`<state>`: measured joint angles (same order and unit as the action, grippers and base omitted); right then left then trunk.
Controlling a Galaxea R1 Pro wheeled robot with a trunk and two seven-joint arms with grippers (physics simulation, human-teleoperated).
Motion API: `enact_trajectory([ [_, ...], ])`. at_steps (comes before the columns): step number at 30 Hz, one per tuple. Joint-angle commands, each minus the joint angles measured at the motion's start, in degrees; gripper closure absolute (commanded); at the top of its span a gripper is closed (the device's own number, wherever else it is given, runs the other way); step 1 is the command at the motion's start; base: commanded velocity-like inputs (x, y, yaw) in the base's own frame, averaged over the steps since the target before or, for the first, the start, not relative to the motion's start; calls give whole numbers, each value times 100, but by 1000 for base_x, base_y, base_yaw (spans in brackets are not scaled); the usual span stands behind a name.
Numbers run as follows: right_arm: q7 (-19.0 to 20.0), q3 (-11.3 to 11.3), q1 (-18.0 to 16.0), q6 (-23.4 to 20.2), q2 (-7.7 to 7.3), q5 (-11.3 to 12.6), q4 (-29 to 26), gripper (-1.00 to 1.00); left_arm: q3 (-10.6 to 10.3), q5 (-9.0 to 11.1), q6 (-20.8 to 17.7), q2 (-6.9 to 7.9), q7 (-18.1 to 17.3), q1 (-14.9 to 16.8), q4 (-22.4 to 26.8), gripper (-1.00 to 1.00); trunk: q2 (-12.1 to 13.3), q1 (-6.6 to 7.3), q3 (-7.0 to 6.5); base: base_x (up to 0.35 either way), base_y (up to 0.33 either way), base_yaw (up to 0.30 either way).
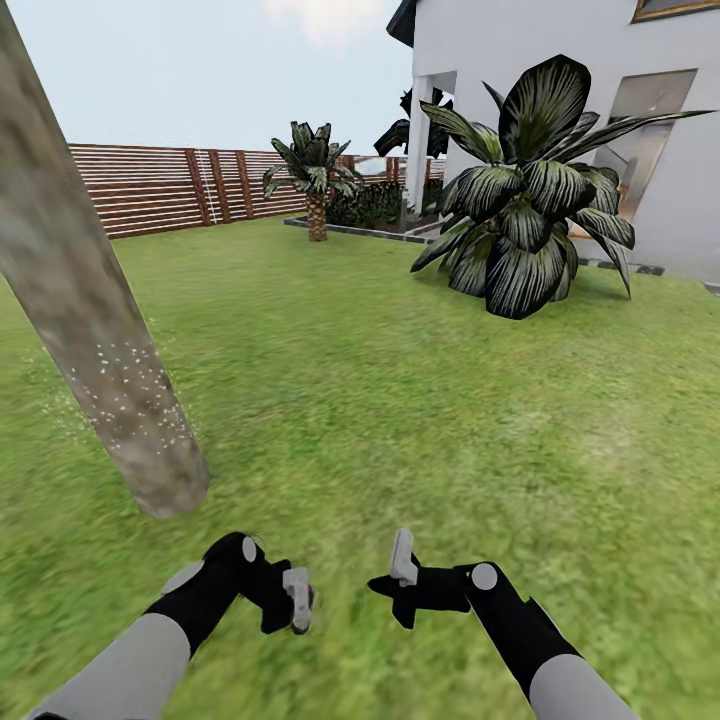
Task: In the garden, pick up the pesticide atomizer on the floor and spray pesticide onto both trees until each tree trunk is fully covered.
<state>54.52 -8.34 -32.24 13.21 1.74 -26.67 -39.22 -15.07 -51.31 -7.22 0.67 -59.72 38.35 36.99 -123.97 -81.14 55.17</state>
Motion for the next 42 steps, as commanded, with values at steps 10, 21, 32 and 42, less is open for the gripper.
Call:
enact_trajectory([
  [10, -952, 60, 13, 69, -383, -49, 634, -100, 1095, 528, -33, 1067, 1807, -238, -325, 100, -2, 1, 5, 0, 0, 0],
  [21, -8228, 66, 591, 2170, -378, 1166, 3615, -100, 2321, 5112, 2810, 960, 6836, -1272, -2827, 100, -2, 1, 5, 0, 0, 0],
  [32, -8323, 65, 777, 2222, -74, 1227, 3625, -100, 2333, 5298, 2998, 926, 6929, -1752, -2858, 100, -2, 1, 5, -77, -35, 0],
  [42, -8335, 71, 776, 2221, -81, 1229, 3615, -100, 2338, 5614, 3113, 922, 6930, -1877, -2860, 100, -2, 1, 0, -165, -243, 200],
])
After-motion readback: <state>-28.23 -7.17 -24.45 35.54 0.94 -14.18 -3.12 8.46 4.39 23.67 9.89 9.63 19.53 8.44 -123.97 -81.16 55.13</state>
